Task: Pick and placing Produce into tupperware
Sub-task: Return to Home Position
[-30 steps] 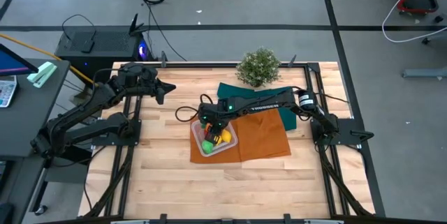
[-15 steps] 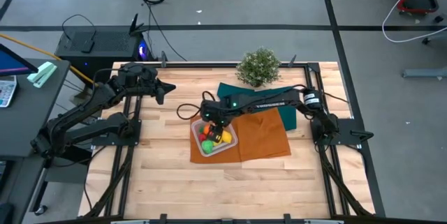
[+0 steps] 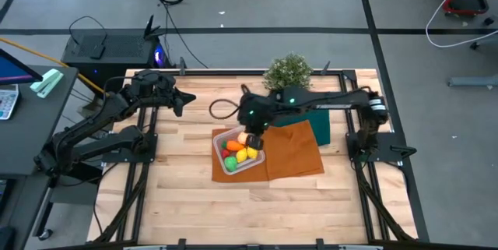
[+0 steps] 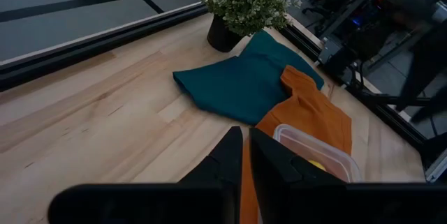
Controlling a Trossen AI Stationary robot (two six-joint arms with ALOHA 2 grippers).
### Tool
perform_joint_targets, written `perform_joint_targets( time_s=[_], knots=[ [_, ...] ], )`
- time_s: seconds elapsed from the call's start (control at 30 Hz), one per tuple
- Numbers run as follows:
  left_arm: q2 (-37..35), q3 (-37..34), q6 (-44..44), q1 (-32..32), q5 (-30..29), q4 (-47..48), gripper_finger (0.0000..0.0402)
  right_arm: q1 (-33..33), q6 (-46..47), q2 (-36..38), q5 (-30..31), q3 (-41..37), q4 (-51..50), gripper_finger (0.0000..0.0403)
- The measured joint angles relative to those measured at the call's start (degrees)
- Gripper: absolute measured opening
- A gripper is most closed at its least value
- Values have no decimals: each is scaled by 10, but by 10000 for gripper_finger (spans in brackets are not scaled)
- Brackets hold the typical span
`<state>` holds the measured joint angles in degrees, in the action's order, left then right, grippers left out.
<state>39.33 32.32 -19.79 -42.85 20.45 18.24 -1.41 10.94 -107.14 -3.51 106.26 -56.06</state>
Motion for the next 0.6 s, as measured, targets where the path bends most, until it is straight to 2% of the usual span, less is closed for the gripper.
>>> perform_joint_targets(
  time_s=[0.1, 0.2, 0.3, 0.43, 0.6],
  knots=[
    [0, 0, -1, 0, 0, 0, 28, -4, -8, 30, 1, 0, -16, 8],
    [0, 0, -1, 0, 0, 0, 25, -7, -8, 59, 2, -4, -24, 16],
    [0, 0, -1, 0, 0, 0, 27, -17, -3, 104, 7, -42, -18, 8],
    [0, 0, -1, 0, 0, 0, 34, -32, 49, 198, 9, -161, 28, 4],
    [0, 0, -1, 0, 0, 0, 34, -38, 150, 351, 14, -353, 158, 1]
  ],
)
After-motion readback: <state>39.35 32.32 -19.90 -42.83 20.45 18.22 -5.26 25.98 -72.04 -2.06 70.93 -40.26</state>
